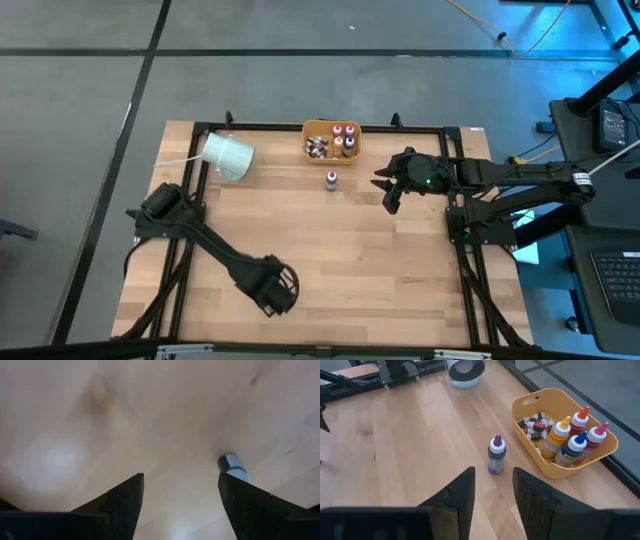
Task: Pick & Place food coloring
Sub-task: Put the black food coloring bottle into the yellow bin
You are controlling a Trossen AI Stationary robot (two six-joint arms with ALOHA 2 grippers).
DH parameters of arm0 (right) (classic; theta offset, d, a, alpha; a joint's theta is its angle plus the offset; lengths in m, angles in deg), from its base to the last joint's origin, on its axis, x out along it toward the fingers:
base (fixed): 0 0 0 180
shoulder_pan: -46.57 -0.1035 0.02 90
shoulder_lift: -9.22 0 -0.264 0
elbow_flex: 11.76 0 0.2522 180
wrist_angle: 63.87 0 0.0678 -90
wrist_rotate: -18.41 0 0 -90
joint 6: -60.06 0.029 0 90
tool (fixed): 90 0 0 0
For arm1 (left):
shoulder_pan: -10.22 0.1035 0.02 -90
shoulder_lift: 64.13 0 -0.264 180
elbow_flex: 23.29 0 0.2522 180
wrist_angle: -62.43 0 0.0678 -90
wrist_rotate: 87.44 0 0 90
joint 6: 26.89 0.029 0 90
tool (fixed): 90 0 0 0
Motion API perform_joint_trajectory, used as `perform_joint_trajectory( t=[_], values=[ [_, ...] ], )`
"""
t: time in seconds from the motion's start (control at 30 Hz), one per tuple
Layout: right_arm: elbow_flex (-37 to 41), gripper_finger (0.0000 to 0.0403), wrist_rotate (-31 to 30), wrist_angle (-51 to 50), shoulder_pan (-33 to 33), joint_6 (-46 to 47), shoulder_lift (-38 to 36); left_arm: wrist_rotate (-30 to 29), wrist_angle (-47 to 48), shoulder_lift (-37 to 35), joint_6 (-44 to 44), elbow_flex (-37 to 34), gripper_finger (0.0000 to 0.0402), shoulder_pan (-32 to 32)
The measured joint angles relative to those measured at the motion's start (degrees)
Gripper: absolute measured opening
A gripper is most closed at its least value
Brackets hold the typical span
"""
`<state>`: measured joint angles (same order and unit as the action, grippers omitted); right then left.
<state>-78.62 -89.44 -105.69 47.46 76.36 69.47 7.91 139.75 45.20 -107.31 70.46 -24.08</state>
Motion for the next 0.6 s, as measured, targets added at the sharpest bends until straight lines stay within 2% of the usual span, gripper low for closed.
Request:
perform_joint_trajectory(
  t=[0.17, 0.4, 0.6],
  values=[
    [0.0, 0.0134, 0.0, 0.0, 0.0, -0.1, 0.0, 0.1, -5.1, 1.6, -1.3, 0.0, 0.0251, -1.6],
    [0.0, 0.0134, 0.0, -0.1, 0.0, -0.3, 0.0, -5.4, -7.2, 1.6, -3.8, 0.0, 0.0251, -1.2],
    [0.0, 0.0134, 0.0, -0.1, 0.0, -1.7, 0.0, -5.1, -10.2, 1.6, 0.5, 0.0, 0.0251, -0.4]
  ],
)
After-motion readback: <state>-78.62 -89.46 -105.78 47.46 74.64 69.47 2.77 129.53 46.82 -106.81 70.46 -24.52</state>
